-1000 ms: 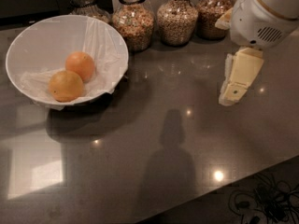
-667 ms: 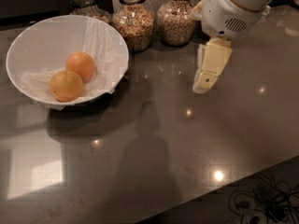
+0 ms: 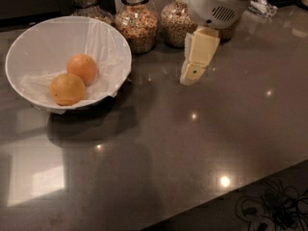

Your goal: Pick orange from white bowl

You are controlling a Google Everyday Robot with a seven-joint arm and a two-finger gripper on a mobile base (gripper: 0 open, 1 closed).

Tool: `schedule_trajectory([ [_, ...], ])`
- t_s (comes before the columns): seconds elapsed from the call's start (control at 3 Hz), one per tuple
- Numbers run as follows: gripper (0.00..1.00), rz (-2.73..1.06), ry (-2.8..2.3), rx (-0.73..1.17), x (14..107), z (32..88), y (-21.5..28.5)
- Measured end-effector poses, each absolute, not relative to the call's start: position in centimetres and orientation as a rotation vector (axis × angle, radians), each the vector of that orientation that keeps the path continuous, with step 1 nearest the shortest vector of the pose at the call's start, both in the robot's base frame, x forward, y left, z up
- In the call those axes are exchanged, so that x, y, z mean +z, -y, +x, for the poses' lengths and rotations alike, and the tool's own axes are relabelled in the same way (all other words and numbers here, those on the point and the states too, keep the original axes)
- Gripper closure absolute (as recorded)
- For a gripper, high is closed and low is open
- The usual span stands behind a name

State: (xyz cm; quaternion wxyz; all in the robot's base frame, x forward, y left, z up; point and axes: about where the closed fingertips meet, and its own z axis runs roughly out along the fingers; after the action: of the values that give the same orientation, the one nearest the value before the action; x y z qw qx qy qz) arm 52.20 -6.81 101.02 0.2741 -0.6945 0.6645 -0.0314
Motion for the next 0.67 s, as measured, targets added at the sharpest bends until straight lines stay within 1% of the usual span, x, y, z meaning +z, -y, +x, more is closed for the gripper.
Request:
schedule_trajectory([
  [0.33,0.00,-1.868,-1.786,-0.085,101.1,52.2,6.8],
  [0.67,0.00,-1.899,-1.723,-0.051,100.5,52.7,5.4],
])
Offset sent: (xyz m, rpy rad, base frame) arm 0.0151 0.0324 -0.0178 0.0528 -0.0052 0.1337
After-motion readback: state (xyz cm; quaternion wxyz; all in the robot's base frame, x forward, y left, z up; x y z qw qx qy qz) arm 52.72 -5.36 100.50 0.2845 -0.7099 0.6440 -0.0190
